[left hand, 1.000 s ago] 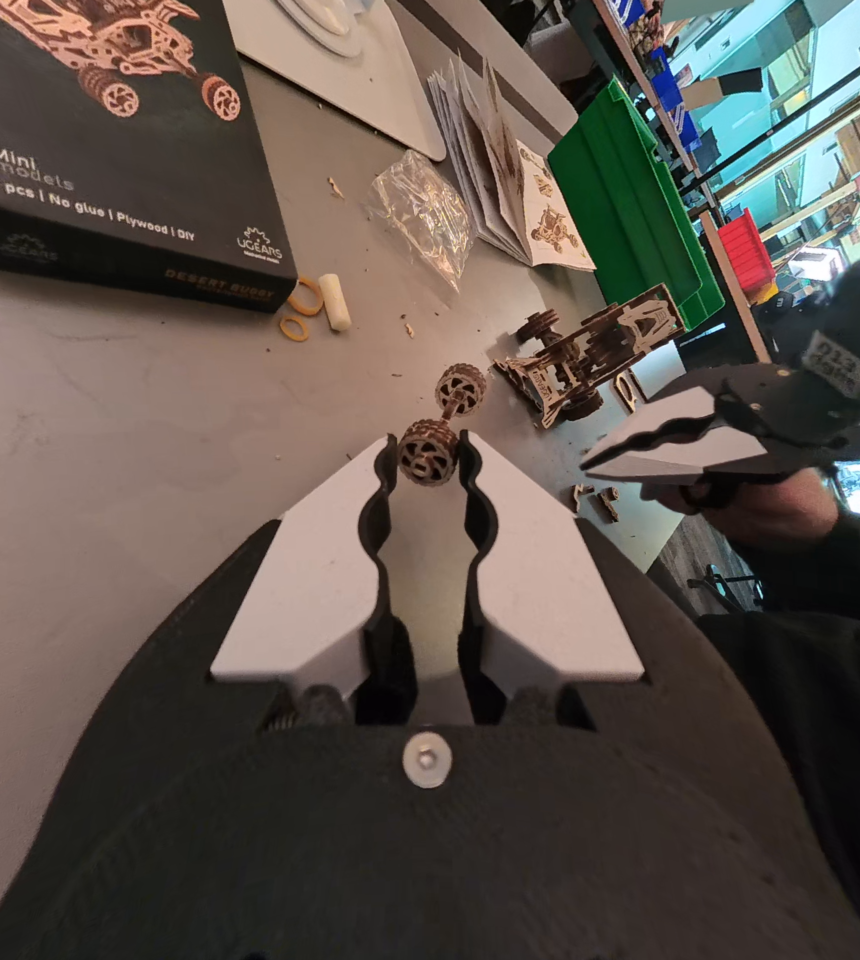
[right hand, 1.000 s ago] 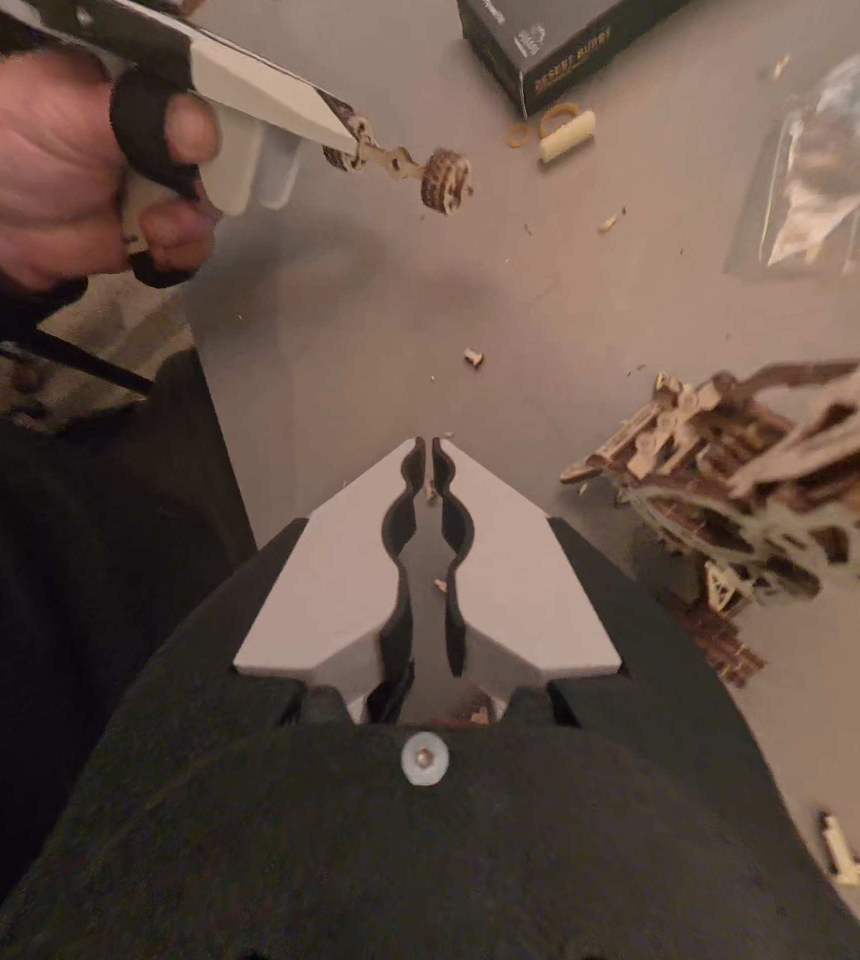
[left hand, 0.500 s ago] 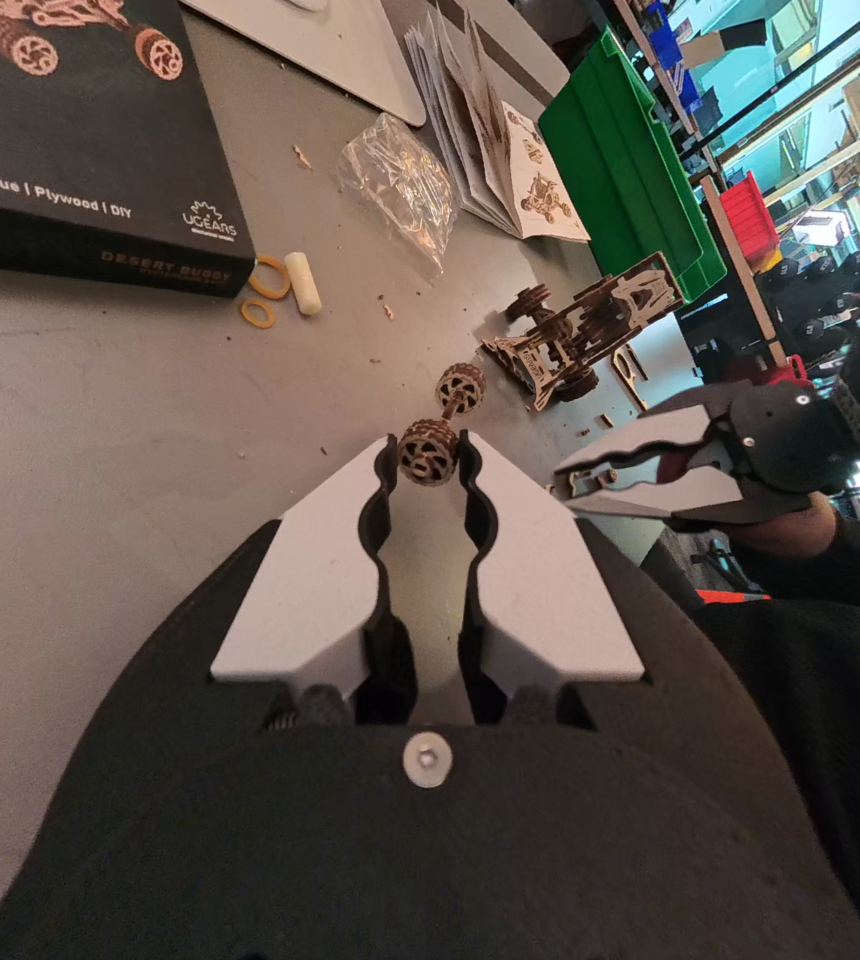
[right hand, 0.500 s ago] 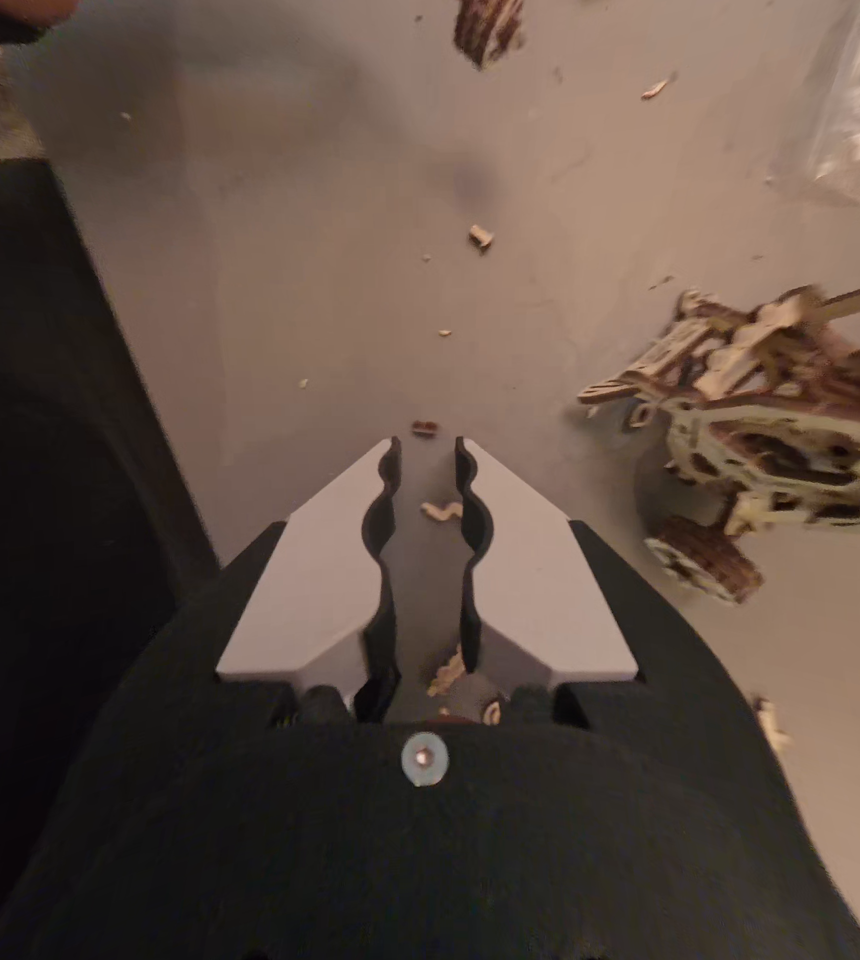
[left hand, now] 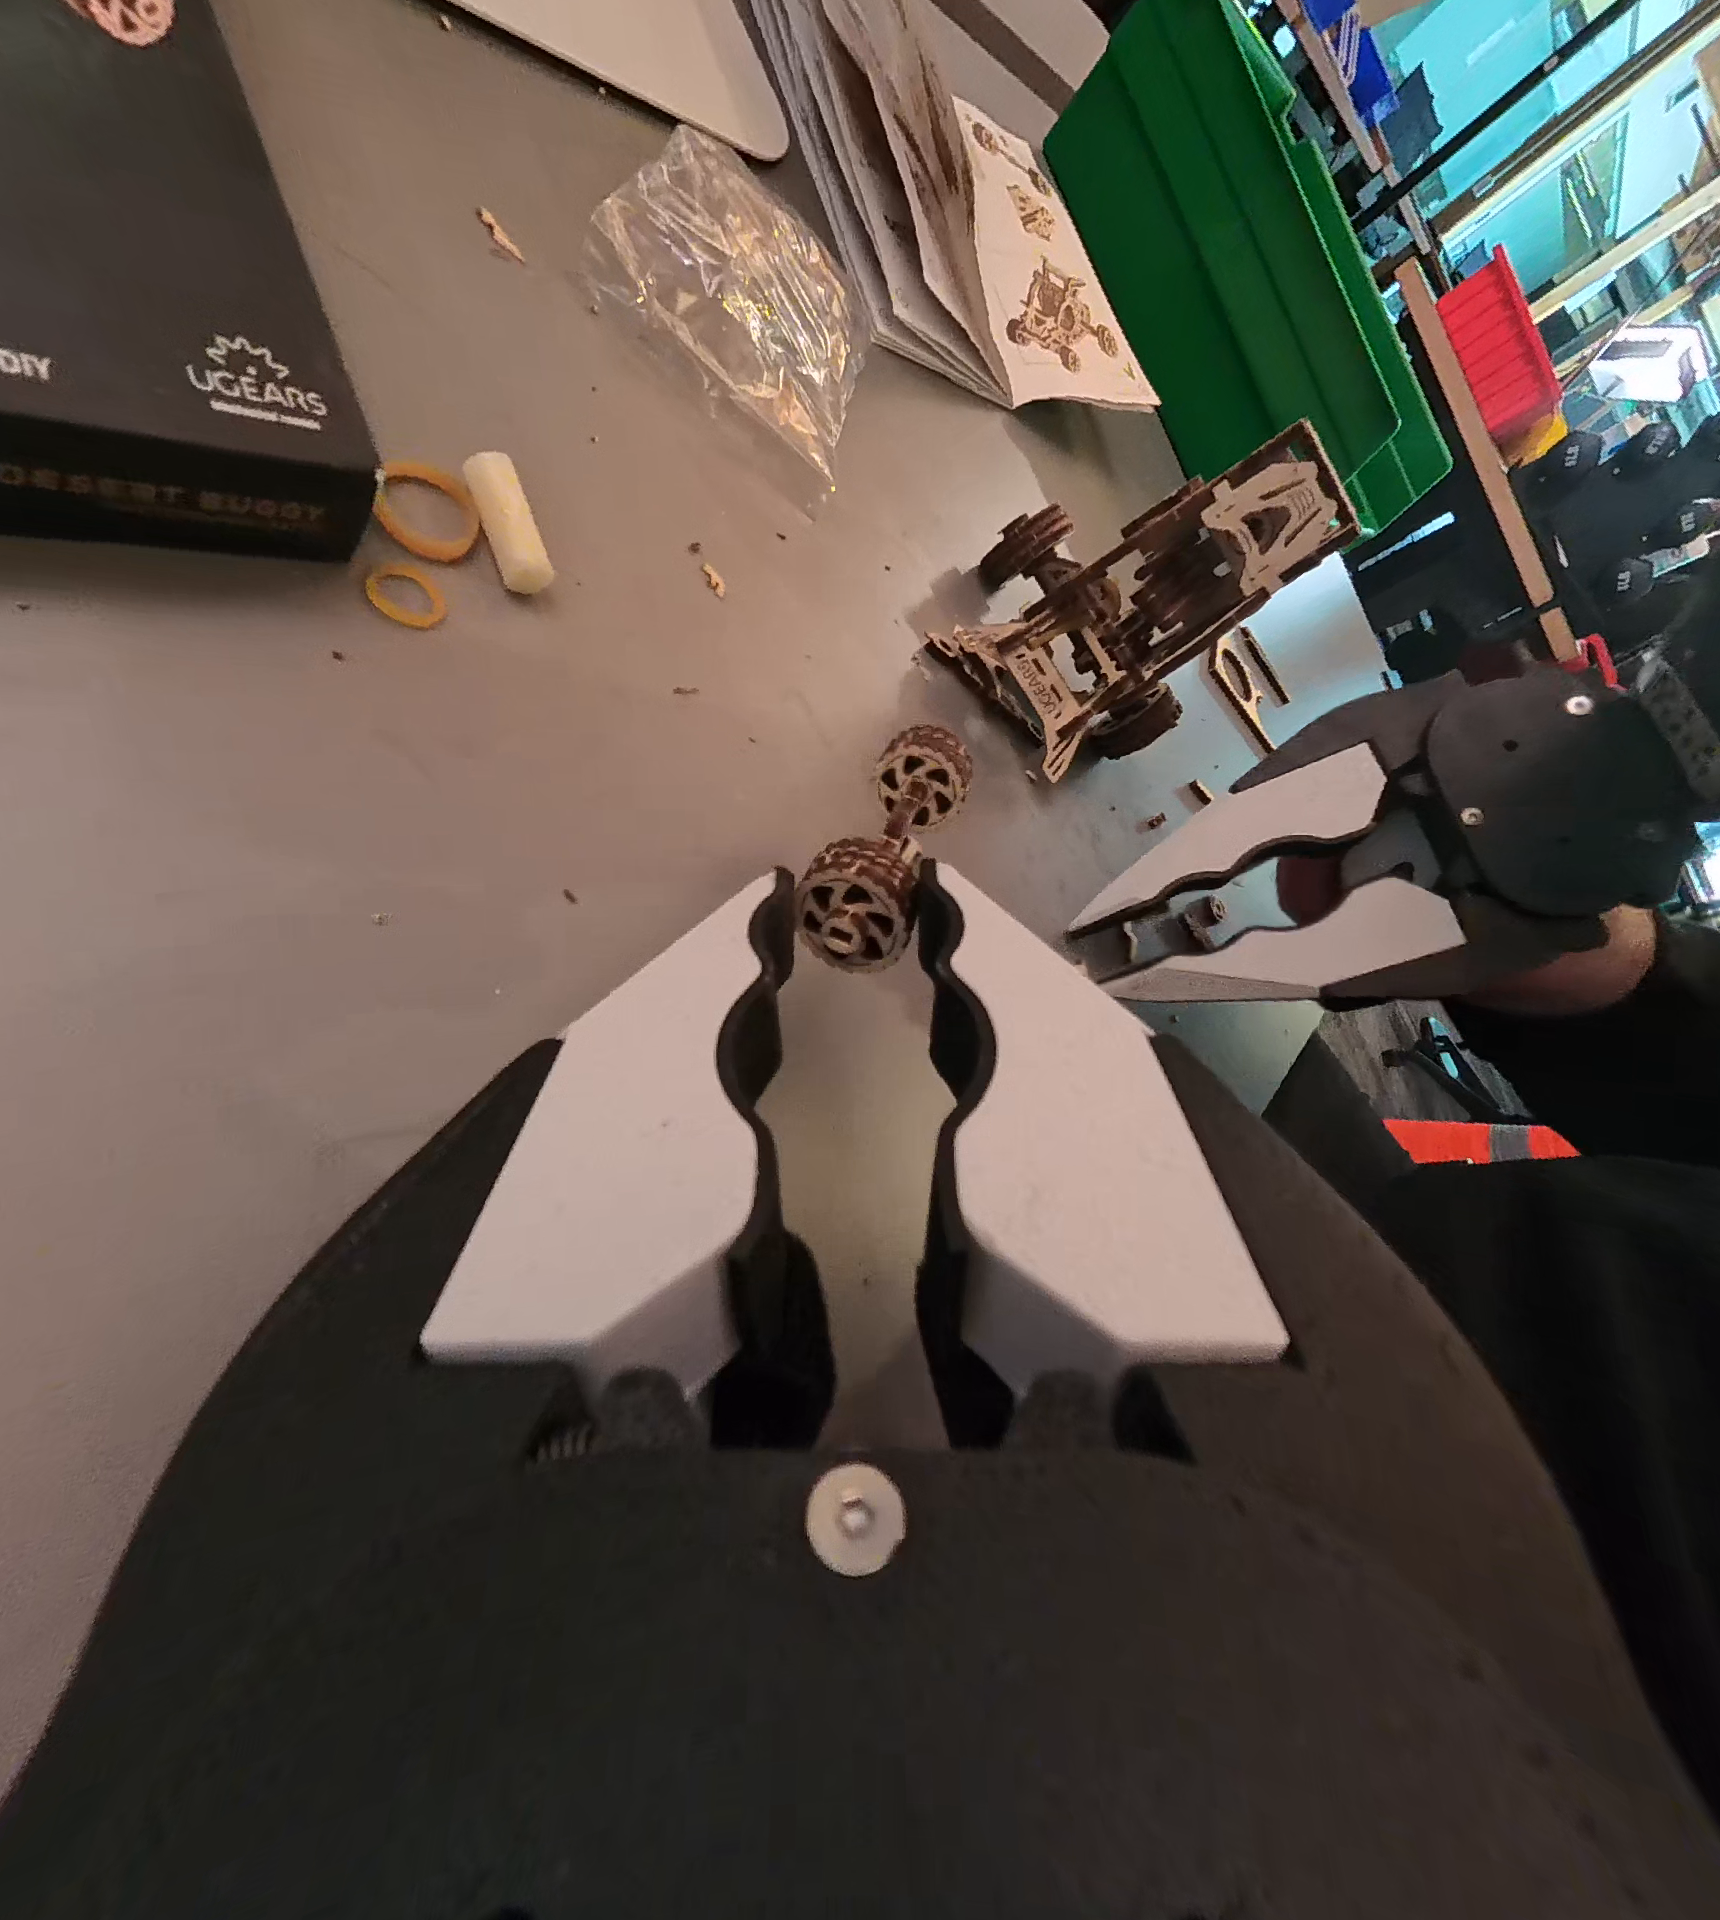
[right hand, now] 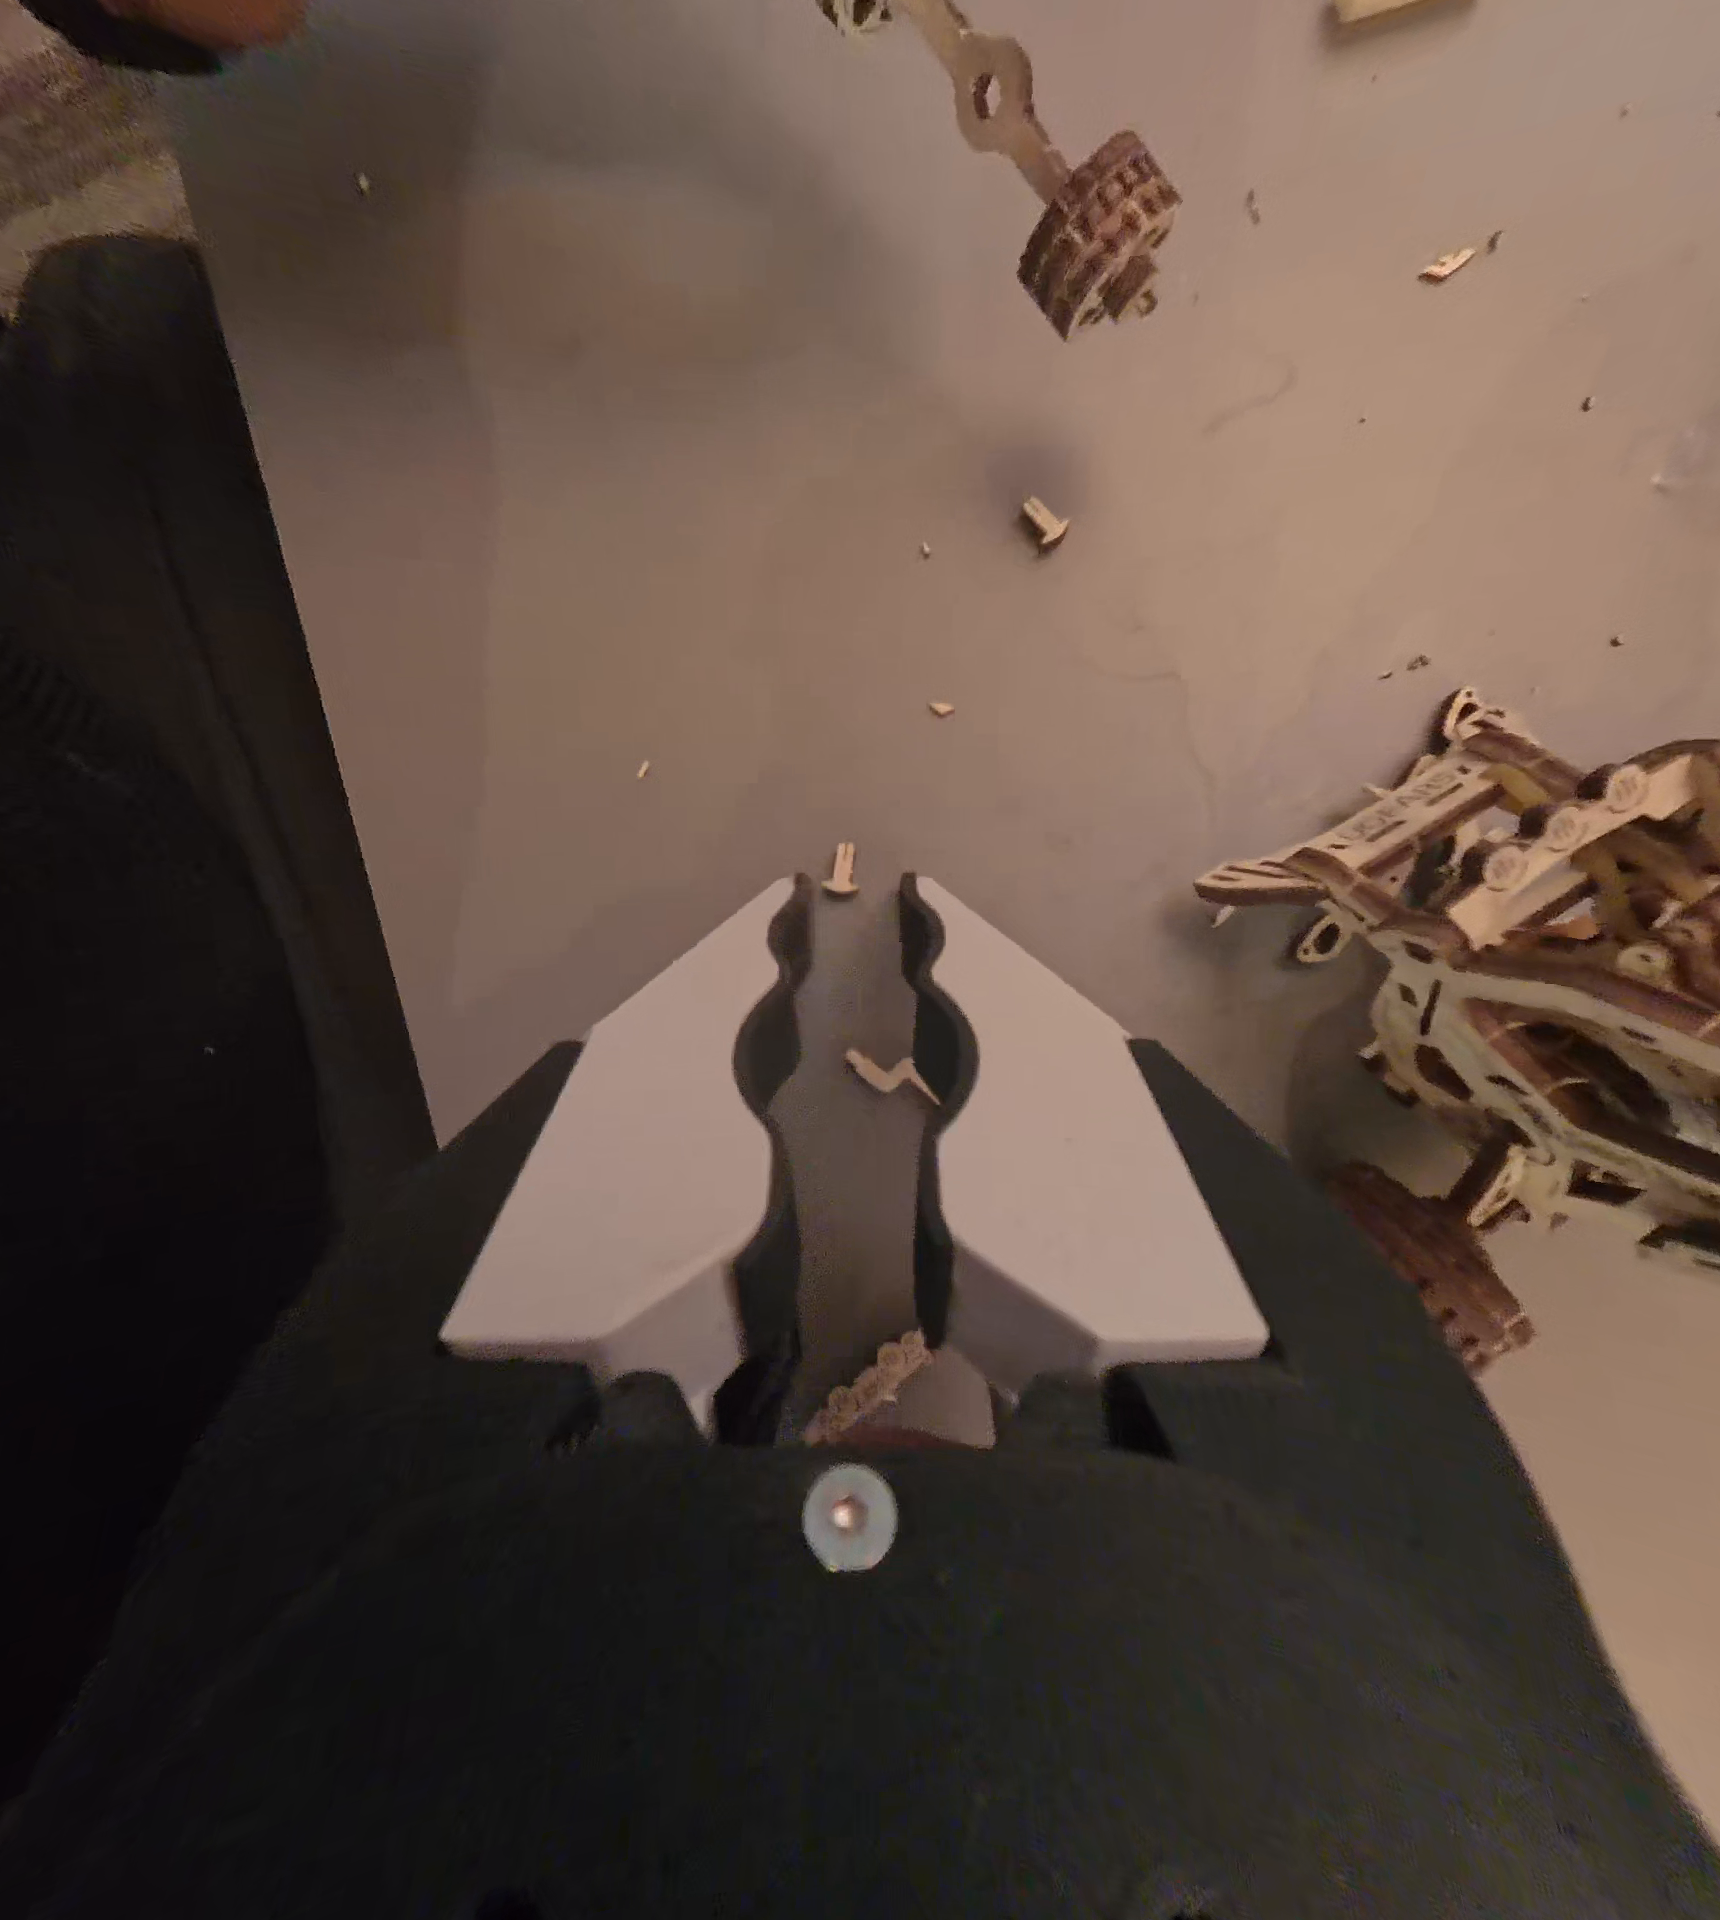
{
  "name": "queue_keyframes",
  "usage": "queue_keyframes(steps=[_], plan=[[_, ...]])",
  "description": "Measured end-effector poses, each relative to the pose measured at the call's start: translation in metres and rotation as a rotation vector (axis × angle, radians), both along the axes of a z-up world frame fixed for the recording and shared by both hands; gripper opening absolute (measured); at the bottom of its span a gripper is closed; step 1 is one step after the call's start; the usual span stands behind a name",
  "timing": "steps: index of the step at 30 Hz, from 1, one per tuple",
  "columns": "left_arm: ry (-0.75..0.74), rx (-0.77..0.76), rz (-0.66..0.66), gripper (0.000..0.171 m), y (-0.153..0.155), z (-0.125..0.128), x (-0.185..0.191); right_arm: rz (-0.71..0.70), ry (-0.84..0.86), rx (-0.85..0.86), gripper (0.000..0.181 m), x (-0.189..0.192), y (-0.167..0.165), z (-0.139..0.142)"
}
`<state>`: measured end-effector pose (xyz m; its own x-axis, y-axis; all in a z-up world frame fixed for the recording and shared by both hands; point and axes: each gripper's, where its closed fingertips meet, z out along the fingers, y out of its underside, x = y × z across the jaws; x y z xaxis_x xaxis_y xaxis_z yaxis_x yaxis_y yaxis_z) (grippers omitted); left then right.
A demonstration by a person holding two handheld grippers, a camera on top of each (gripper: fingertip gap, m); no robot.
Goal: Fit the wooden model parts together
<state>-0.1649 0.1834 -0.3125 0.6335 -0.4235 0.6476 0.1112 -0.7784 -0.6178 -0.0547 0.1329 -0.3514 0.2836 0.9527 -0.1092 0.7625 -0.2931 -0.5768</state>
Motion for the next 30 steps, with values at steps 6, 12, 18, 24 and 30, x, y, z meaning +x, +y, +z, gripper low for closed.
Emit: queue_keyframes(steps=[6,12,18,24,30], plan=[[0.014,0.001,-0.012,0.021,-0.001,-0.002,0.002,0.106,-0.029,0.069,0.014,0.001,0.003,0.002],[0.016,0.008,-0.007,0.021,0.000,-0.001,0.002,0.081,-0.035,0.060,0.005,-0.004,0.002,-0.001],[0.010,0.022,-0.024,0.021,-0.002,-0.001,0.010,-0.013,0.048,0.023,0.004,-0.009,0.003,0.009],[0.096,0.112,-0.082,0.021,-0.006,0.004,0.029,-0.176,0.234,-0.062,0.004,-0.031,0.020,0.045],[0.228,0.213,-0.126,0.021,-0.011,0.005,0.043,-0.241,0.224,-0.073,0.004,-0.047,0.028,0.047]])
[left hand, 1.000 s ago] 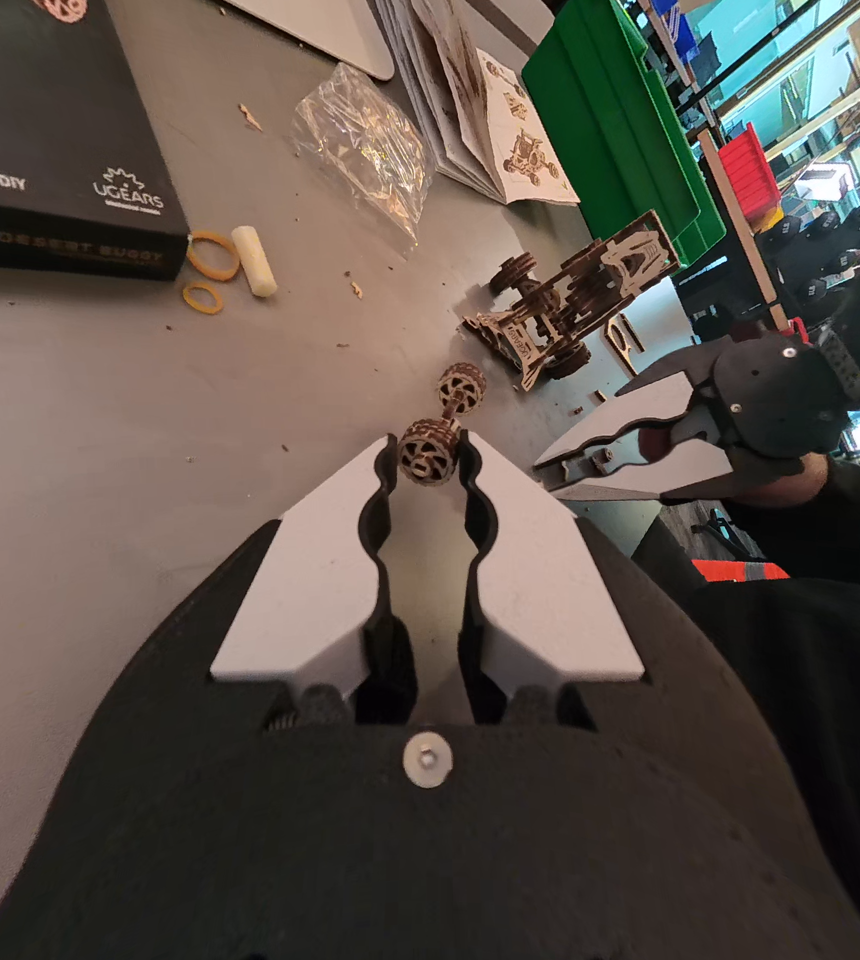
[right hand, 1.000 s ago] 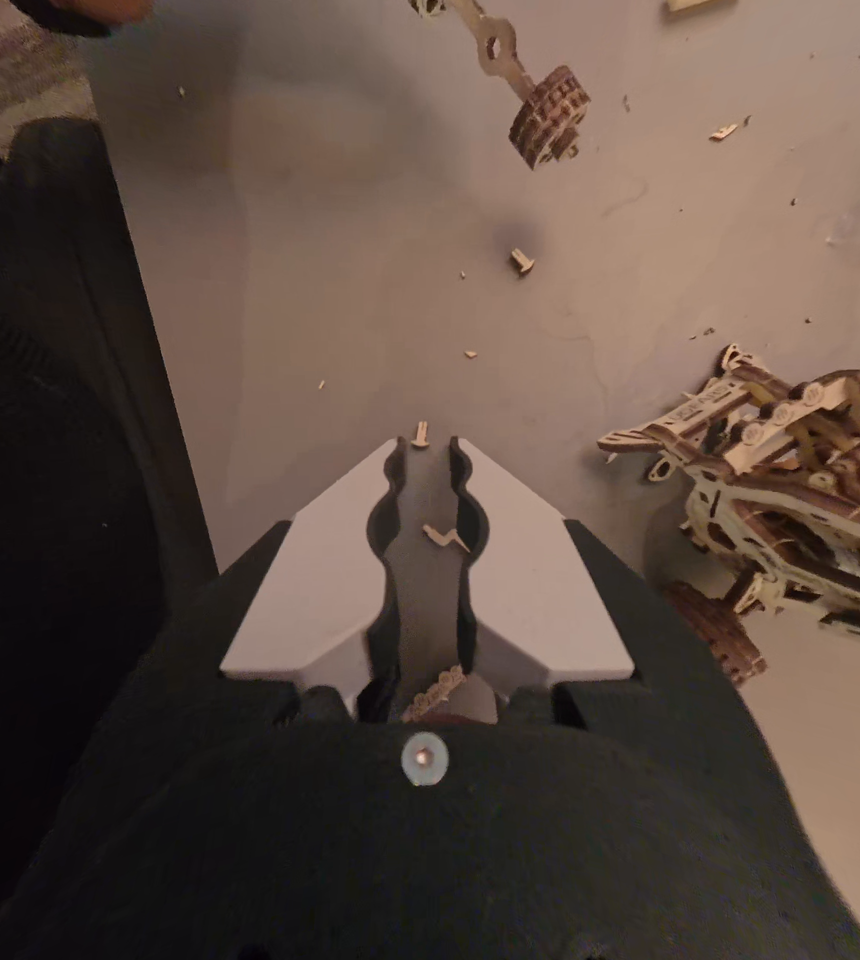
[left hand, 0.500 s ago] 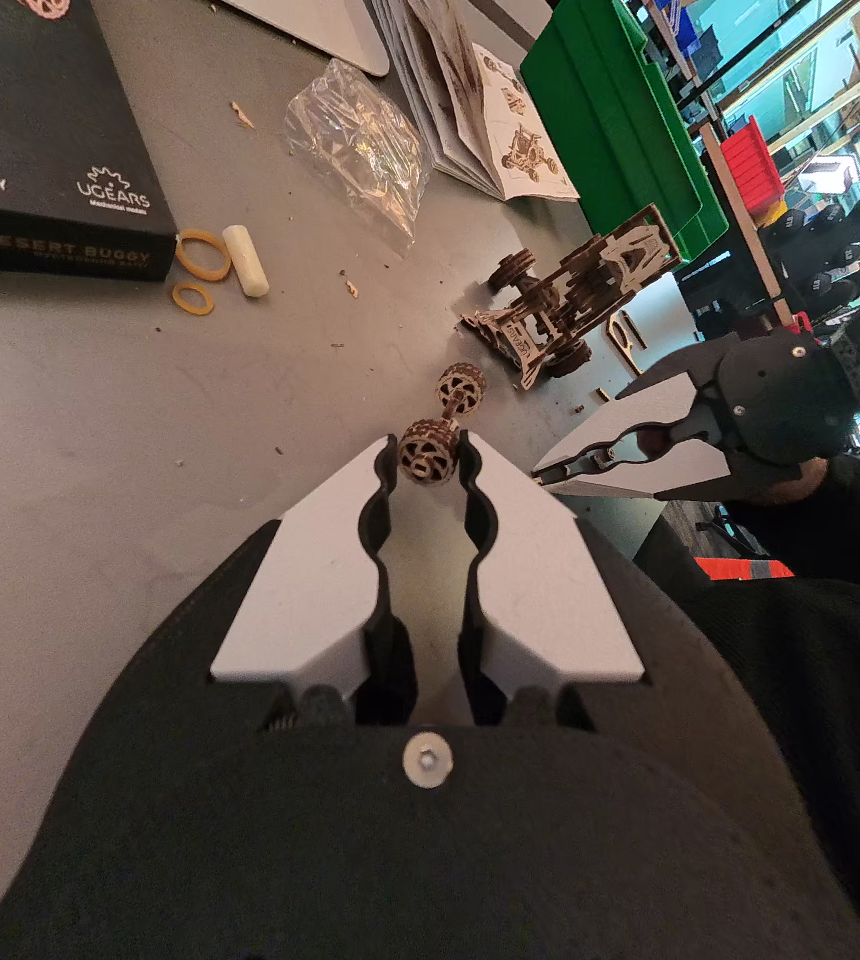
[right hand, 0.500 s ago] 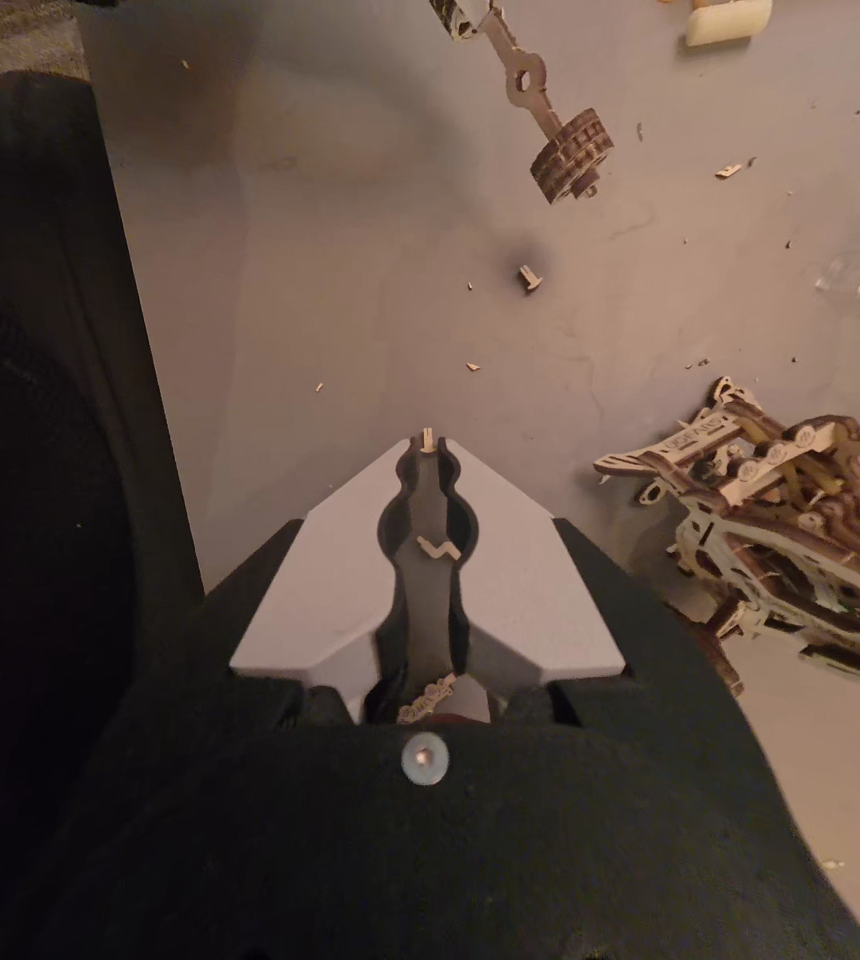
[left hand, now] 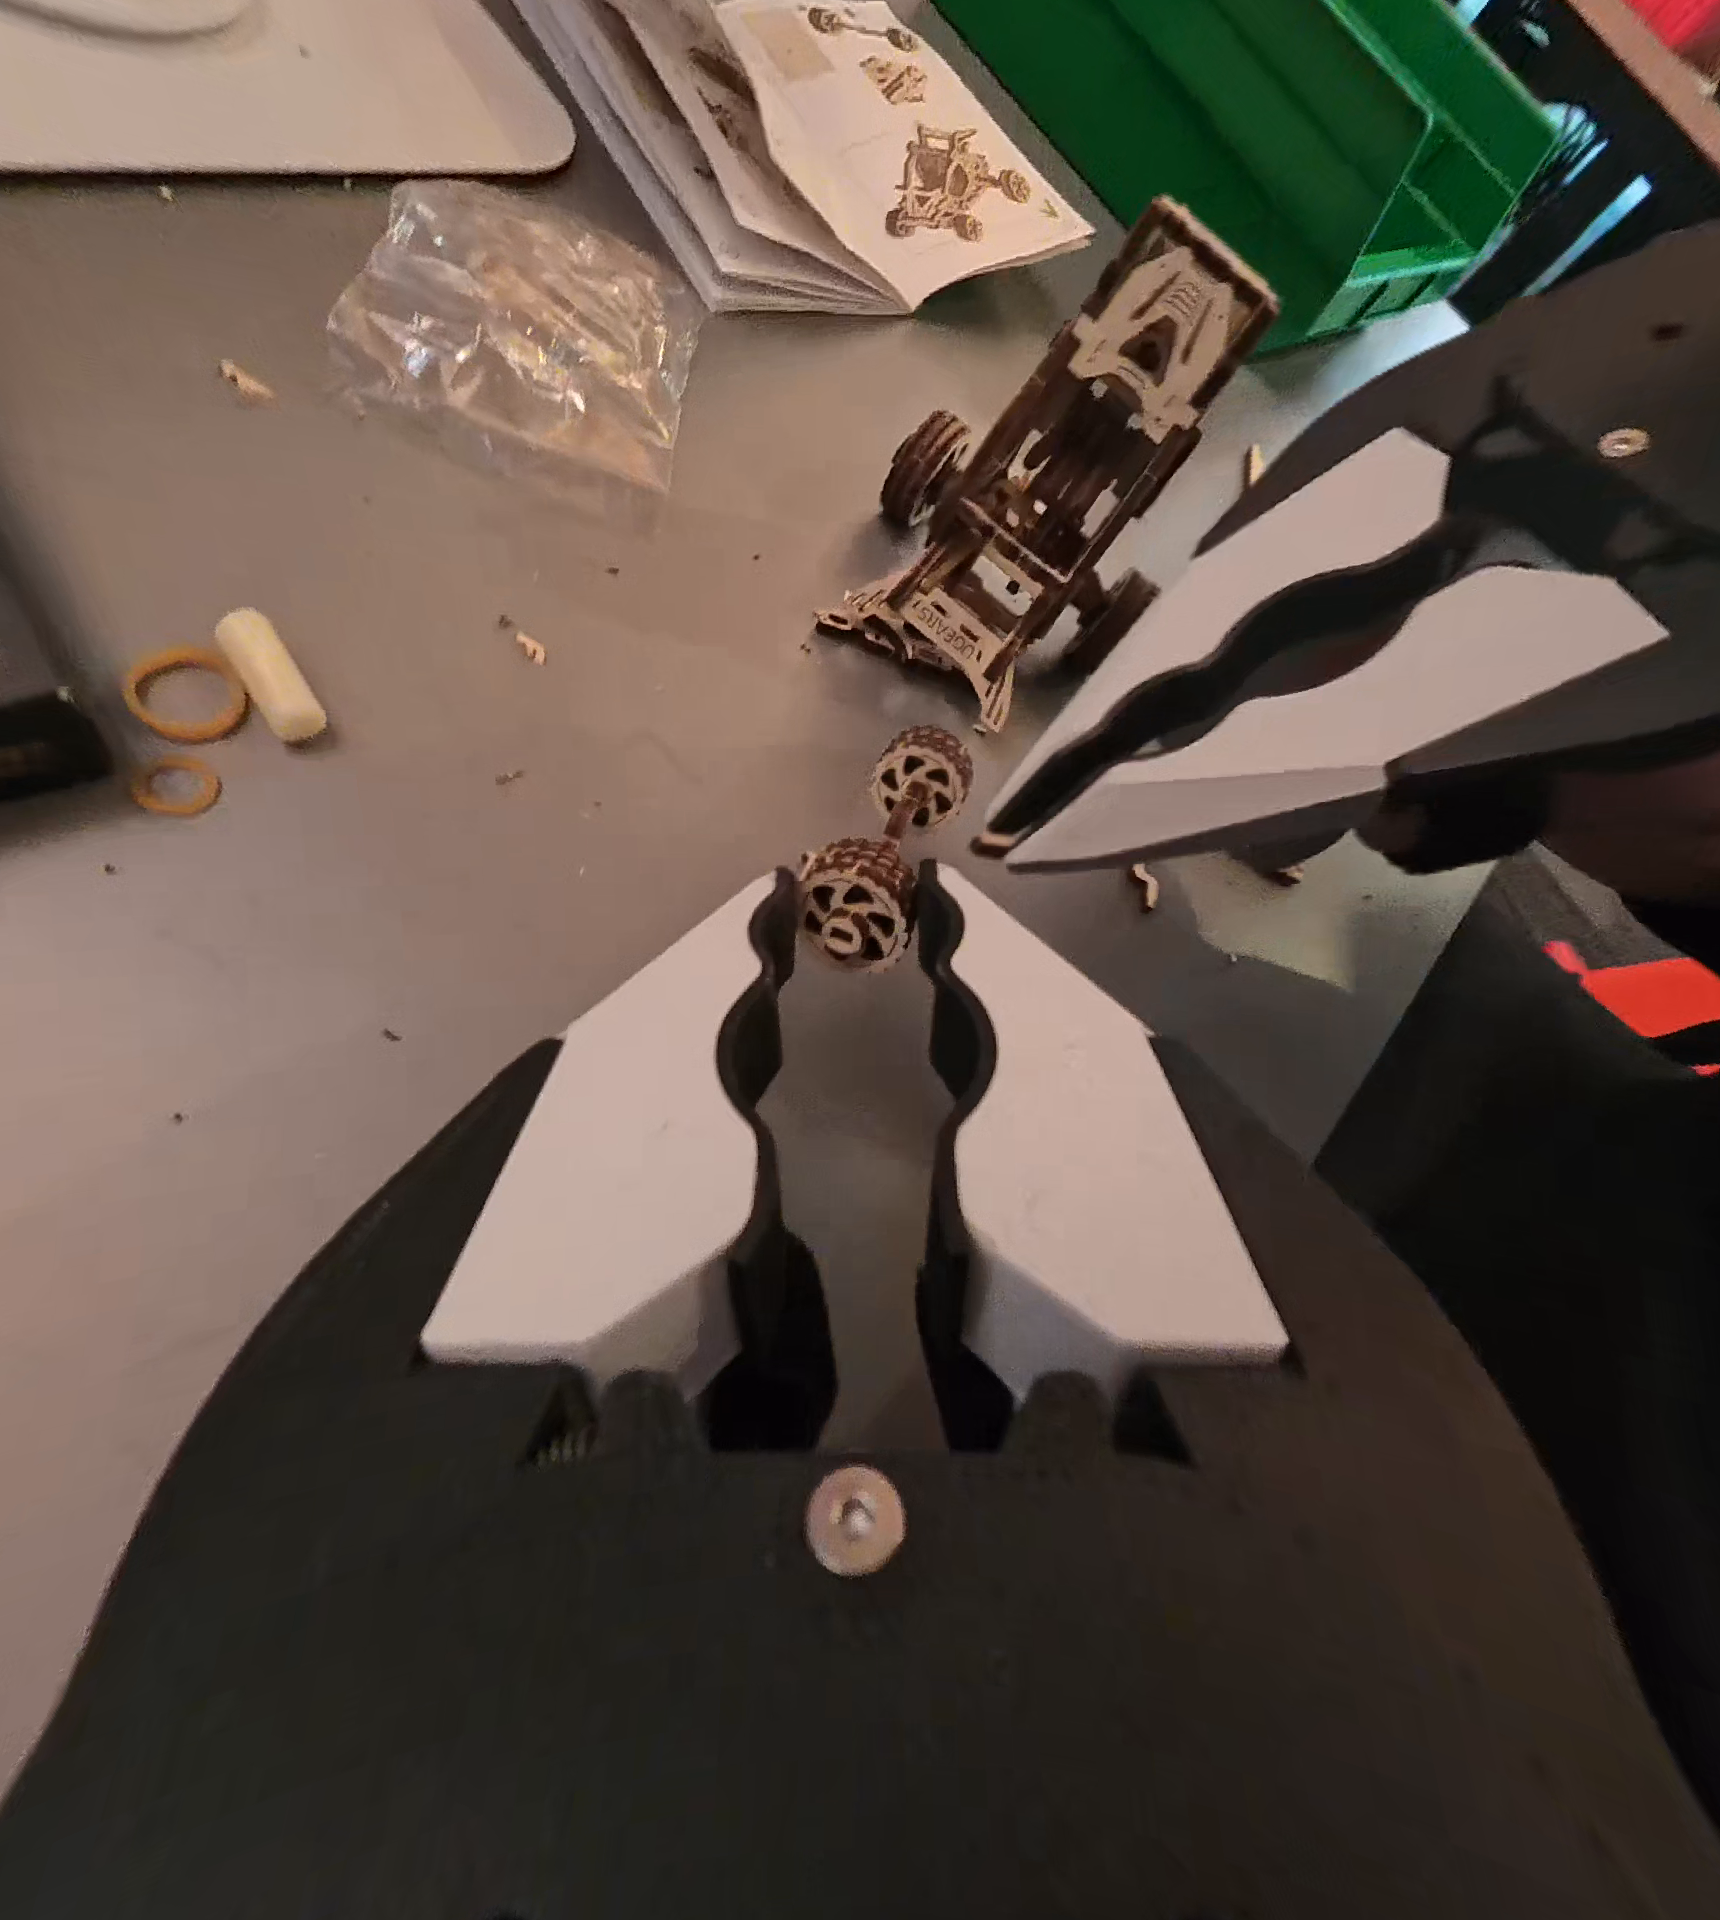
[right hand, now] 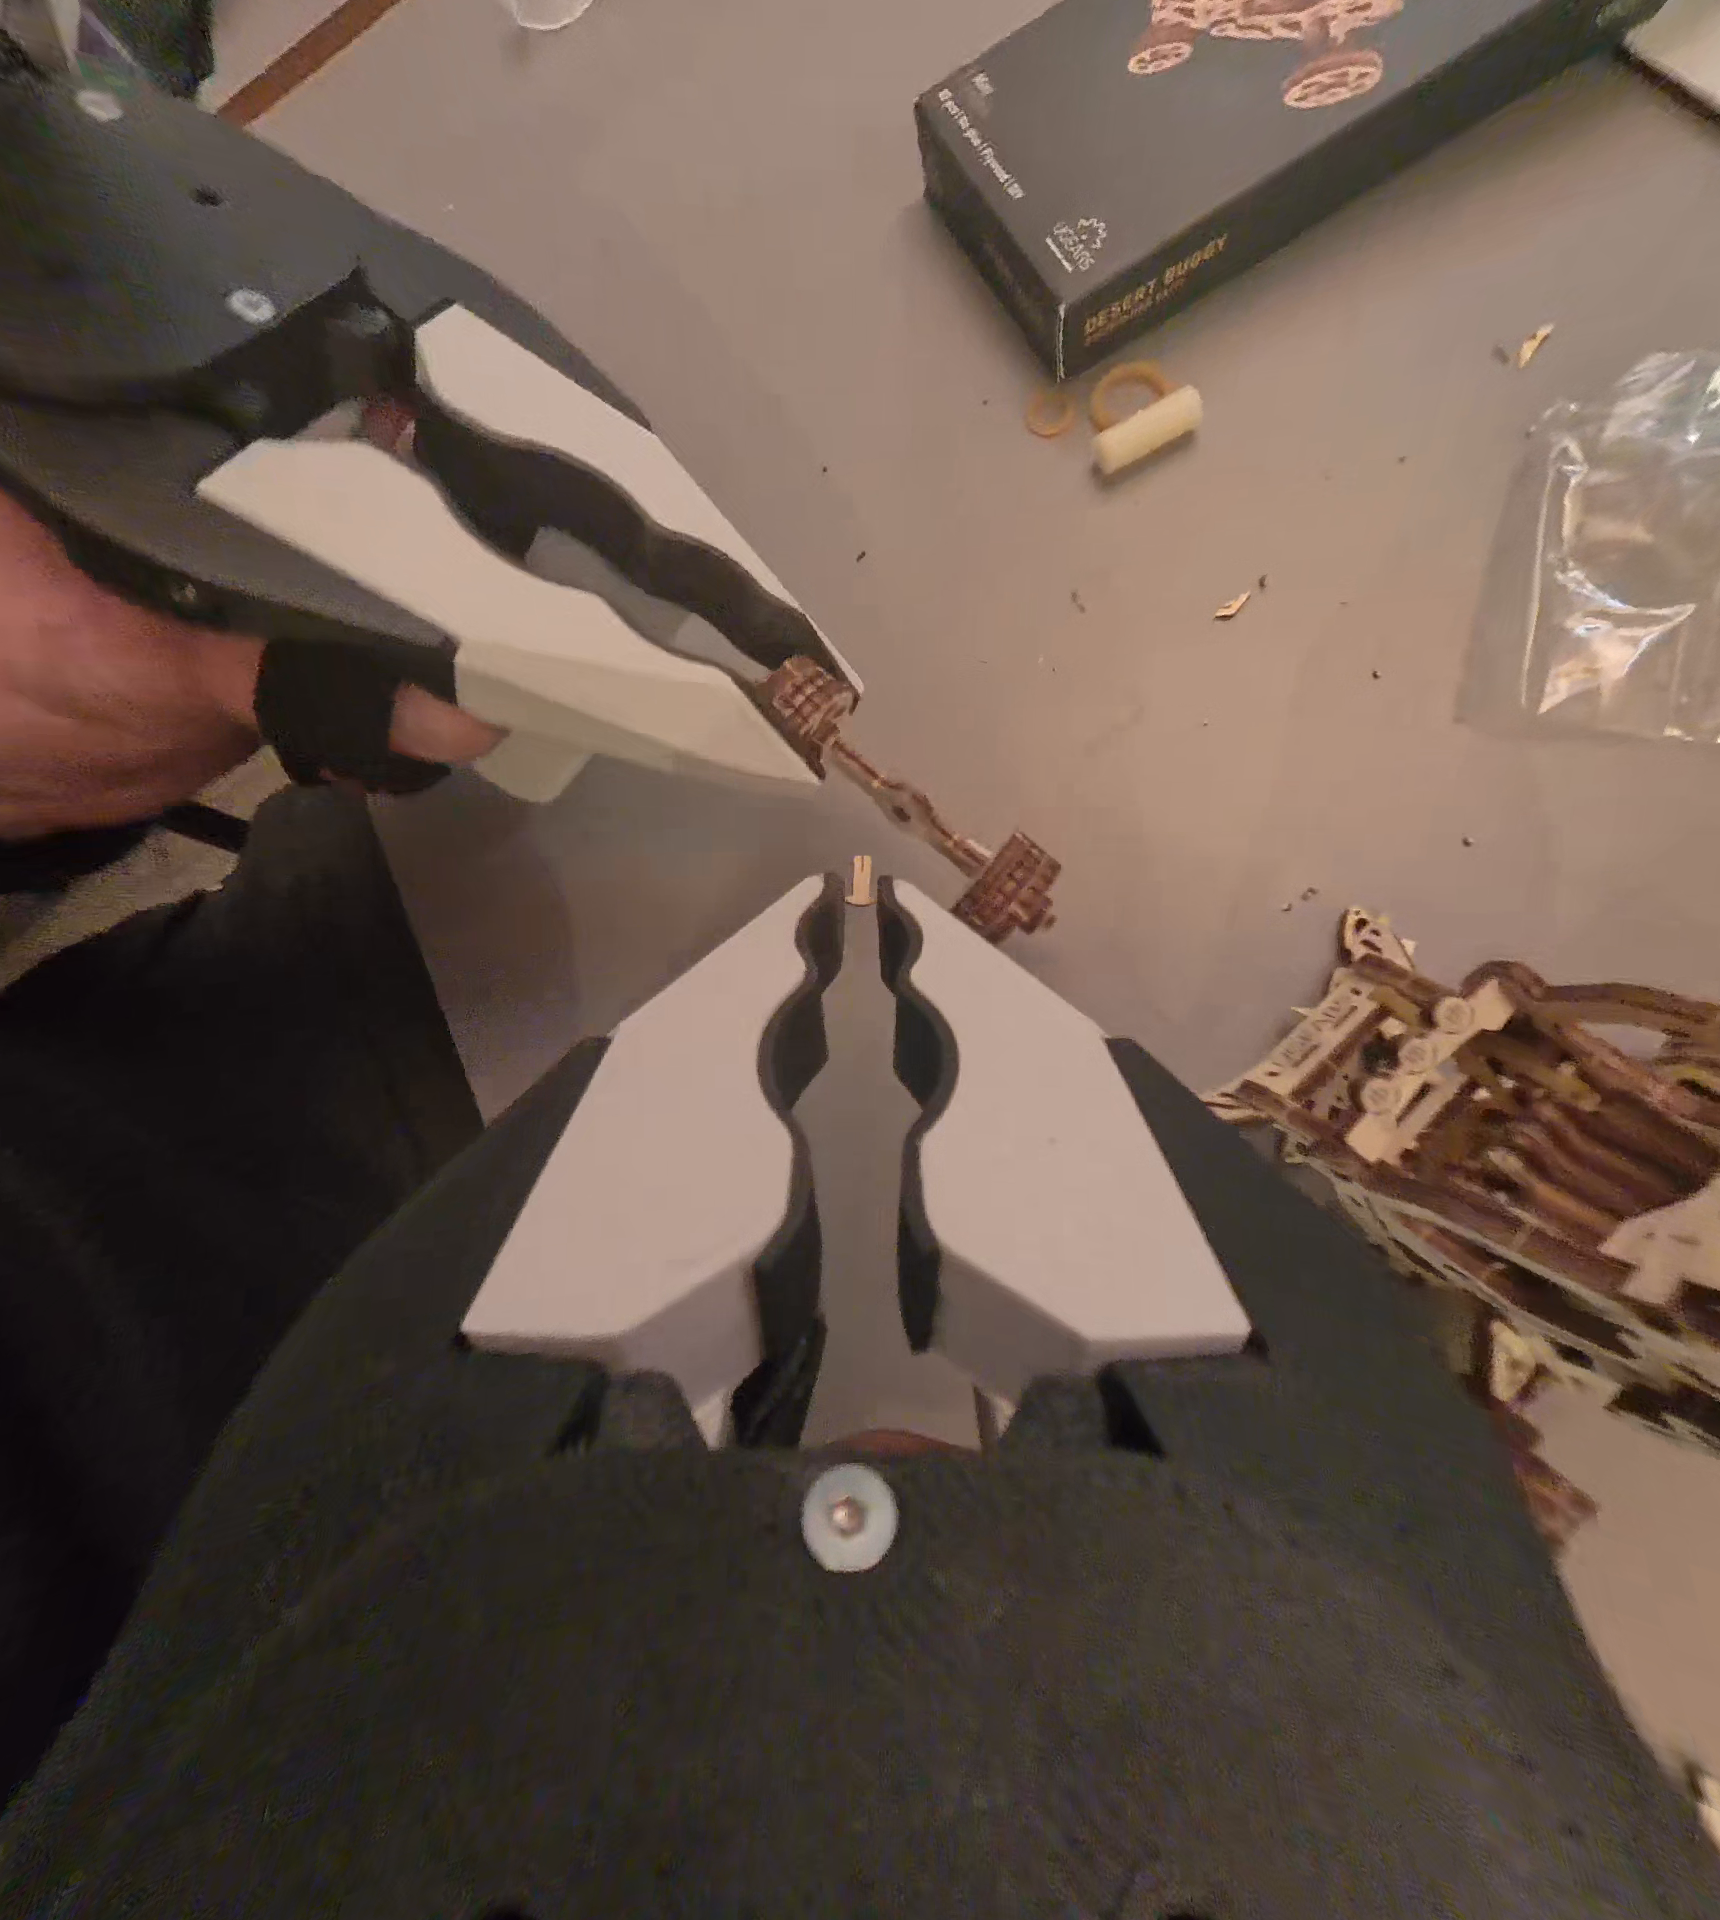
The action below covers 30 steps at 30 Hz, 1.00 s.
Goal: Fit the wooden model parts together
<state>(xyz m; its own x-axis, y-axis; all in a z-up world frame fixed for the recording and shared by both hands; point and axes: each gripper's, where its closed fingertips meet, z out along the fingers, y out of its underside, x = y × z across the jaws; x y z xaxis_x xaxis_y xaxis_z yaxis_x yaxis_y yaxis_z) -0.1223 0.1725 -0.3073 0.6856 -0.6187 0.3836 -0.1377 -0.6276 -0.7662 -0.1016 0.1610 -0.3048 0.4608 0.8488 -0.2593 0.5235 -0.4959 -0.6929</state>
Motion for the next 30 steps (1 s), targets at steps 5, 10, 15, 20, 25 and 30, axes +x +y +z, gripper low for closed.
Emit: queue_keyframes(steps=[5,10,15,20,25,30], plan=[[0.013,0.032,0.003,0.021,-0.002,0.006,0.011,-0.079,0.019,-0.003,0.004,-0.001,0.007,-0.002],[0.015,0.037,0.029,0.021,0.001,0.006,0.012,-0.137,0.035,-0.011,0.004,0.001,0.011,-0.001],[0.052,0.069,0.039,0.021,0.003,0.008,0.012,-0.183,0.050,-0.015,0.004,0.003,0.015,0.000],[0.107,0.112,0.034,0.021,0.005,0.008,0.011,-0.216,0.069,-0.022,0.004,0.005,0.019,0.003],[0.151,0.152,0.025,0.020,0.006,0.011,0.014,-0.232,0.061,-0.016,0.003,0.006,0.021,0.002],[0.243,0.220,0.006,0.020,0.006,0.012,0.016,-0.237,0.041,-0.031,0.003,0.006,0.020,0.000]])
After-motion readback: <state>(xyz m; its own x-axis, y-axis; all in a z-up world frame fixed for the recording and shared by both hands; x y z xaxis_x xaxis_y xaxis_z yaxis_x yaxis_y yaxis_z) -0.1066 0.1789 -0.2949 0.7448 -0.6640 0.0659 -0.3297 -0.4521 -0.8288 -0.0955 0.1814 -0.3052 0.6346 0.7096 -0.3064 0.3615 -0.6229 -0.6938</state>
